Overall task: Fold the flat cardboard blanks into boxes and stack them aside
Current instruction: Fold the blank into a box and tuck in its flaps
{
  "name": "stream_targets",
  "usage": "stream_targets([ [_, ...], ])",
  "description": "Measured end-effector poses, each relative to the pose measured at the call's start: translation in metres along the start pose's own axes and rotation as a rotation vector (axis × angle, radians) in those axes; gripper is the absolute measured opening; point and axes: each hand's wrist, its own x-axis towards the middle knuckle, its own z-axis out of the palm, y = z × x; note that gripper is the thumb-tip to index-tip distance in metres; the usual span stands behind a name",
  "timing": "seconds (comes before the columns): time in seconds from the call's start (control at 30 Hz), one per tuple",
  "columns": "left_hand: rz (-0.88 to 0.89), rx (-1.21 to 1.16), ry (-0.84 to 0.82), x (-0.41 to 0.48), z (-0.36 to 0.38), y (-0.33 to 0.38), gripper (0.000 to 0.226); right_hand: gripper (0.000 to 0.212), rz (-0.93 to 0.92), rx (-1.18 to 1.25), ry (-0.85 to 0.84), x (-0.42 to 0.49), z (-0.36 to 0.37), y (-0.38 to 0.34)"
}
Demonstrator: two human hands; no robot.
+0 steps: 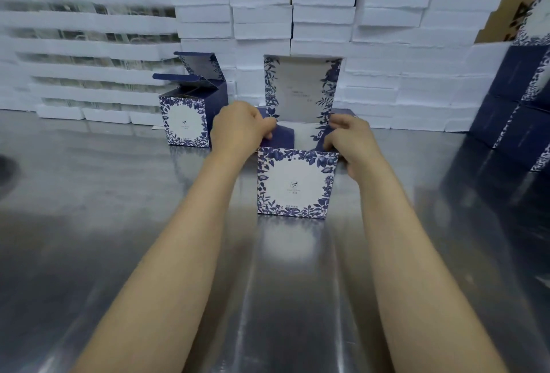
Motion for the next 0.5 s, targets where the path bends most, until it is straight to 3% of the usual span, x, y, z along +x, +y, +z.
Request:
stream_targets([
  [0.03,-0.045,-0.034,-0.048,0.004,0.001,0.002,0.016,0.060,0.002,-0.007,0.030,0.001,-0.001,0.000],
  [0.1,-0.155,-0.134,-0.198,0.005,0.002,0.007,0.043,0.059,0.033,-0.012,0.046,0.005,-0.009,0.000],
  [0.13,-0.172,-0.169,-0.271,0.006,0.002,0.007,0.042,0.059,0.045,-0.005,0.032,0.006,-0.013,0.000],
  [0.17,-0.165,-0.163,-0.331,0.007,0.002,0.006,0.026,0.058,0.049,-0.003,0.013,0.007,-0.017,0.000],
  [0.23,-0.165,-0.139,-0.384,0.009,0.003,0.003,0.037,0.048,0.035,-0.032,0.008,0.009,-0.022,0.000],
  [0.3,-0.156,-0.064,-0.331,0.010,0.002,0.003,0.037,0.028,0.008,-0.097,0.033,0.010,-0.020,-0.002],
  [0.37,-0.147,0.016,-0.240,0.010,0.003,0.005,0.019,0.010,-0.007,-0.204,0.059,0.012,-0.016,-0.004],
  [0.4,-0.130,0.051,-0.194,0.009,0.002,0.007,0.011,0.008,-0.003,-0.269,0.084,0.013,-0.014,-0.006],
  [0.5,-0.142,0.071,-0.110,0.011,0.004,0.006,0.019,0.032,-0.002,-0.419,0.165,0.016,-0.011,-0.007],
])
